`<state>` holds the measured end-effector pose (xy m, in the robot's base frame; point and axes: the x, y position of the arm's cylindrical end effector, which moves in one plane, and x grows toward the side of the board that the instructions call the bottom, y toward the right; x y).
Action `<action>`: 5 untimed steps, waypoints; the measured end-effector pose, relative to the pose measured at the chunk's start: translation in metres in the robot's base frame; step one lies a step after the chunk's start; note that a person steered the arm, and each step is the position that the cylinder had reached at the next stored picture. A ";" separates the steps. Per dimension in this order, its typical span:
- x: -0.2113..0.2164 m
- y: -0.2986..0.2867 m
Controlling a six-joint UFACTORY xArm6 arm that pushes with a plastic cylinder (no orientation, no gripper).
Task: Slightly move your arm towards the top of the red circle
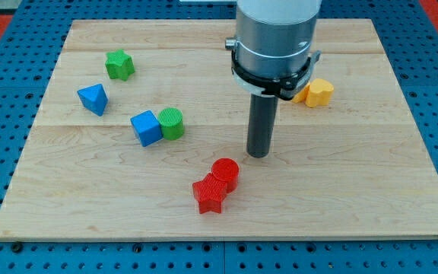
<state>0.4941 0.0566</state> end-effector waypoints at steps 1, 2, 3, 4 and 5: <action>0.000 0.002; 0.000 0.002; 0.000 0.001; 0.001 -0.001; 0.001 -0.005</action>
